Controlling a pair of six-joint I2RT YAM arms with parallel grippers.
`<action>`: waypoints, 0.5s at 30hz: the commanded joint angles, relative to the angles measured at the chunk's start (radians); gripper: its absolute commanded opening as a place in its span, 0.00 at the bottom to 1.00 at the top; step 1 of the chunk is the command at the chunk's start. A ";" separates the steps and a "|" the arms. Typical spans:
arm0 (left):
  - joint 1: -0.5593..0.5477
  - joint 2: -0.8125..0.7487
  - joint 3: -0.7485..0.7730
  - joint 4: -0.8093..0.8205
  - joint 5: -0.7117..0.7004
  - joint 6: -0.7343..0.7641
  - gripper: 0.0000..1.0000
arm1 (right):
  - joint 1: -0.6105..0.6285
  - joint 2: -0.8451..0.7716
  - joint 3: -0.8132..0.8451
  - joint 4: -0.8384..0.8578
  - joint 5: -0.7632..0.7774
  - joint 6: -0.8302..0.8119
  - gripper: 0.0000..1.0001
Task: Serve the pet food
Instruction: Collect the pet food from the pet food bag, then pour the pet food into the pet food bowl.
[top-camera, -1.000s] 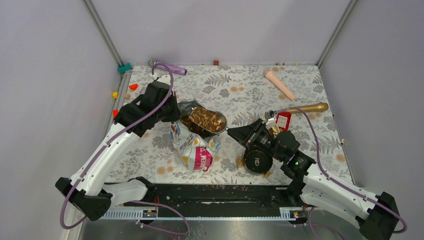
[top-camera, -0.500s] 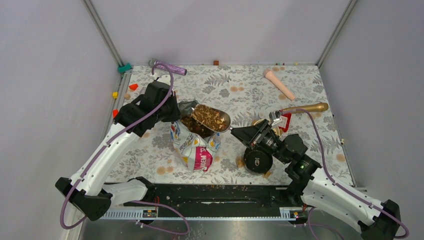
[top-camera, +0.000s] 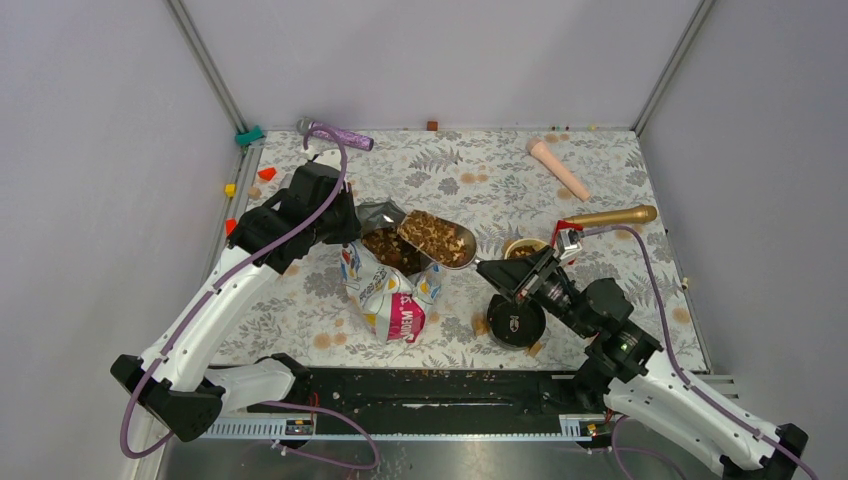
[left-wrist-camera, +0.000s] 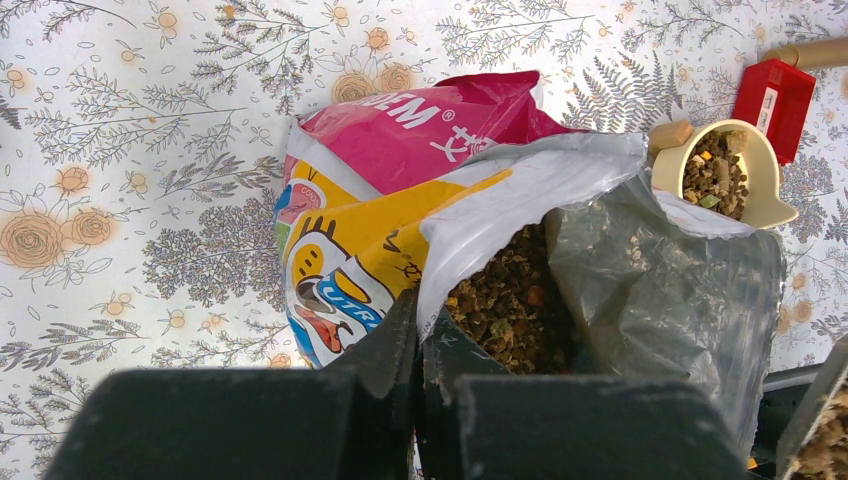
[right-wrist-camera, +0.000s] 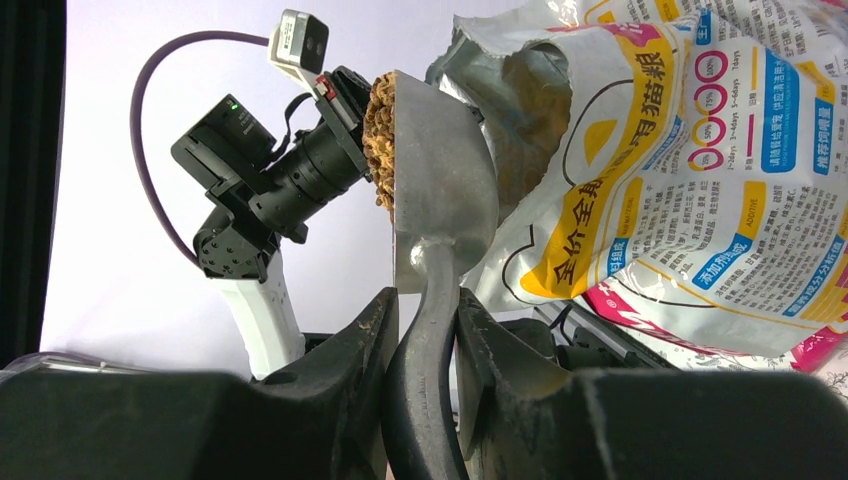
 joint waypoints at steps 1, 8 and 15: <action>0.005 -0.004 0.001 0.055 -0.009 0.010 0.00 | -0.004 -0.026 0.037 0.085 0.051 0.002 0.00; 0.005 0.000 0.001 0.055 -0.011 0.009 0.00 | -0.004 0.124 -0.004 0.447 -0.025 0.092 0.00; 0.006 -0.001 0.002 0.055 -0.009 0.009 0.00 | -0.004 0.157 -0.012 0.485 -0.004 0.096 0.00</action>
